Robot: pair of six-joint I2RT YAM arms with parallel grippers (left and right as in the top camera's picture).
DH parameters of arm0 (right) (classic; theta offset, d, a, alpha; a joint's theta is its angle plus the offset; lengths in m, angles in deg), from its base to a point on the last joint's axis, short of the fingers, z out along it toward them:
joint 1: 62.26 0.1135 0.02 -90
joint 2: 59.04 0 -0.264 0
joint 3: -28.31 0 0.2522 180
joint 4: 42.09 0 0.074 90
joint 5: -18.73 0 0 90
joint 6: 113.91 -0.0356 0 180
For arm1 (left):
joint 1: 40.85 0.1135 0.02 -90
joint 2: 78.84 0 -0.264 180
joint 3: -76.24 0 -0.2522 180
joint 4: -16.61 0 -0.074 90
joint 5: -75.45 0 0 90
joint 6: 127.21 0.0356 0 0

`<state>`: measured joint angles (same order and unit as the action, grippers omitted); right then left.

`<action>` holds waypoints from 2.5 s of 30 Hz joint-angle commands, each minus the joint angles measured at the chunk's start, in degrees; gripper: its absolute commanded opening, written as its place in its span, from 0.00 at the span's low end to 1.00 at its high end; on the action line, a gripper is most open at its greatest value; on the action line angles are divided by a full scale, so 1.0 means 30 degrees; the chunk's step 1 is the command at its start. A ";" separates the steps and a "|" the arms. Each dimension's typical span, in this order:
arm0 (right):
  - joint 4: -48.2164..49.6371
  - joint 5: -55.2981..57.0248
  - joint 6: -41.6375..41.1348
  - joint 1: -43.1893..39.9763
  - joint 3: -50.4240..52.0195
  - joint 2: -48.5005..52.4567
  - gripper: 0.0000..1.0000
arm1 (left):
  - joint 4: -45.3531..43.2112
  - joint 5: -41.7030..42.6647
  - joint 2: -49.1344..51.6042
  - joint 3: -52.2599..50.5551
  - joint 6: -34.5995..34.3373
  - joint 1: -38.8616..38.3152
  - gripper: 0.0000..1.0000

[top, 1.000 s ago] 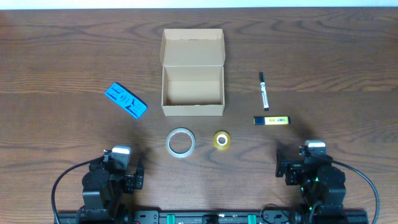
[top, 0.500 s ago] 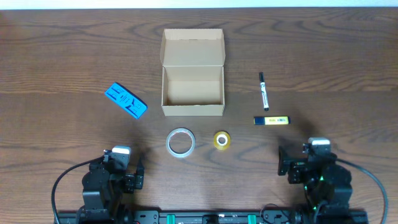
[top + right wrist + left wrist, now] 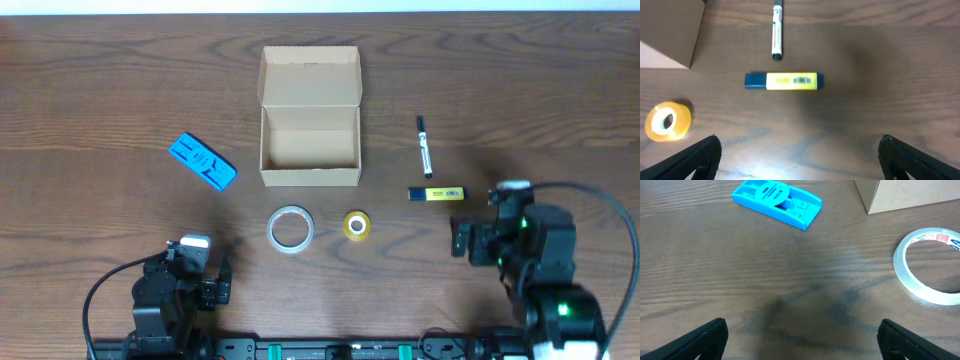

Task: Pack container
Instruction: 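Move right gripper to the white marker and grasp it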

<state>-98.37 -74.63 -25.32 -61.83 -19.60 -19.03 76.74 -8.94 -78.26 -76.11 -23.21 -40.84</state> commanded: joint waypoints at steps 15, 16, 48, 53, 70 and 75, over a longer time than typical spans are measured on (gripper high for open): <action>0.0357 -0.1705 0.0102 -0.0117 -0.5406 0.9049 0.99 | 0.0182 -0.0007 -0.0124 -0.0153 0.0342 0.0131 0.95; 0.0656 -0.1778 0.0051 -0.0117 -0.5523 0.9500 0.99 | 0.0189 -0.0007 -0.0124 -0.0153 0.0342 0.0131 0.95; 1.0557 0.0262 -0.1450 0.1989 -0.7949 1.8979 0.86 | 0.0182 -0.0015 -0.0124 -0.0153 0.0342 0.0131 0.95; 0.6164 0.1188 -0.1457 0.2586 -1.2305 2.1427 0.91 | 0.0182 -0.0015 -0.0124 -0.0153 0.0342 0.0131 0.95; -0.1566 0.0903 -0.2820 0.2783 -1.9438 2.8545 0.82 | 0.0189 -0.0007 -0.0124 -0.0153 0.0342 0.0131 0.95; -0.1778 0.0911 -0.2965 0.2783 -1.9438 2.8815 0.73 | 0.0189 -0.0015 -0.0124 -0.0153 0.0342 0.0131 0.95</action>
<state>-103.46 -71.74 -32.97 -54.14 -76.82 66.19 76.74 -8.94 -78.26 -76.11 -23.21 -40.84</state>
